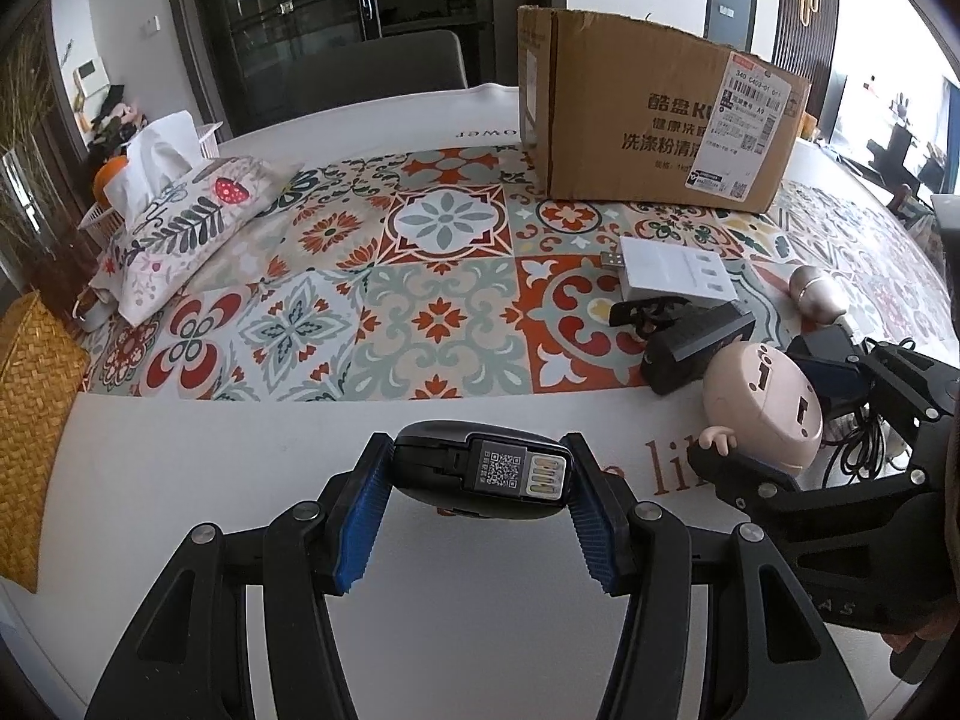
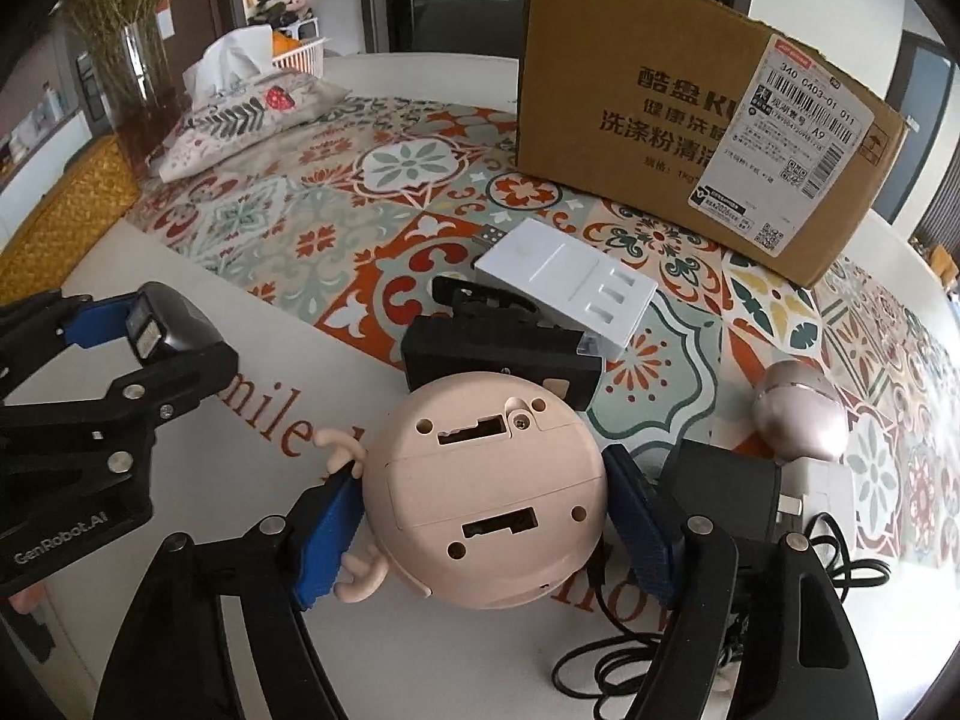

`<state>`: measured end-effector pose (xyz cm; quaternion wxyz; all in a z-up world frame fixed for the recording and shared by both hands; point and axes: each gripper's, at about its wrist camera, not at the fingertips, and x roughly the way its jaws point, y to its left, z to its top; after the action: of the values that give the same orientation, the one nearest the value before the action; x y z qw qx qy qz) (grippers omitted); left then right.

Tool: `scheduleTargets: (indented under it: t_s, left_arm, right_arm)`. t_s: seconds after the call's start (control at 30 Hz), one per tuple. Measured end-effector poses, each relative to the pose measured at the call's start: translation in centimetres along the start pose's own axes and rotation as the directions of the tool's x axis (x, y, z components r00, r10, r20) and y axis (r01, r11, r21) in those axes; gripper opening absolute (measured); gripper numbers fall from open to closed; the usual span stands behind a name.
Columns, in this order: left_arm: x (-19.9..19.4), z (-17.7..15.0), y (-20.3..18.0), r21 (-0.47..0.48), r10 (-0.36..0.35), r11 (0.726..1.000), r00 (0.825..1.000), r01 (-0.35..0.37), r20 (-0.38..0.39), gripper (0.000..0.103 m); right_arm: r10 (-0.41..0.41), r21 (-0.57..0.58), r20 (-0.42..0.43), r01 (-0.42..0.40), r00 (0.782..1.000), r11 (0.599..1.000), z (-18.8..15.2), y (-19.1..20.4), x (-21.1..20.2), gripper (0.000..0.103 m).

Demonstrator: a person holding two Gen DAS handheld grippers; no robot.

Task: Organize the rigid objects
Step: 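Carry the grey case and pink toy with both tools over the cardboard box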

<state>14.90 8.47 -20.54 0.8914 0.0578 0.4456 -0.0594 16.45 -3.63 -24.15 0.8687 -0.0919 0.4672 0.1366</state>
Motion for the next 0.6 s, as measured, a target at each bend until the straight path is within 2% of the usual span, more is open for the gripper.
scheduleTargets:
  t_s: [0.3, 0.6]
  left_arm:
    - [-2.2, 1.6, -0.6, -0.001, 0.003, 1.0, 1.0, -0.003, 0.03, 0.056]
    - [-5.6, 5.0, -2.3, -0.019, -0.019, 1.0, 0.996, 0.021, 0.082, 0.056]
  right_arm:
    - [-0.003, 0.025, 0.043, 0.002, 0.999, 1.0, 0.8, -0.9, -2.6, 0.076]
    - [-0.033, 0.073, 0.121, 0.025, 0.992, 0.997, 2.9, -3.5, -7.3, 0.076]
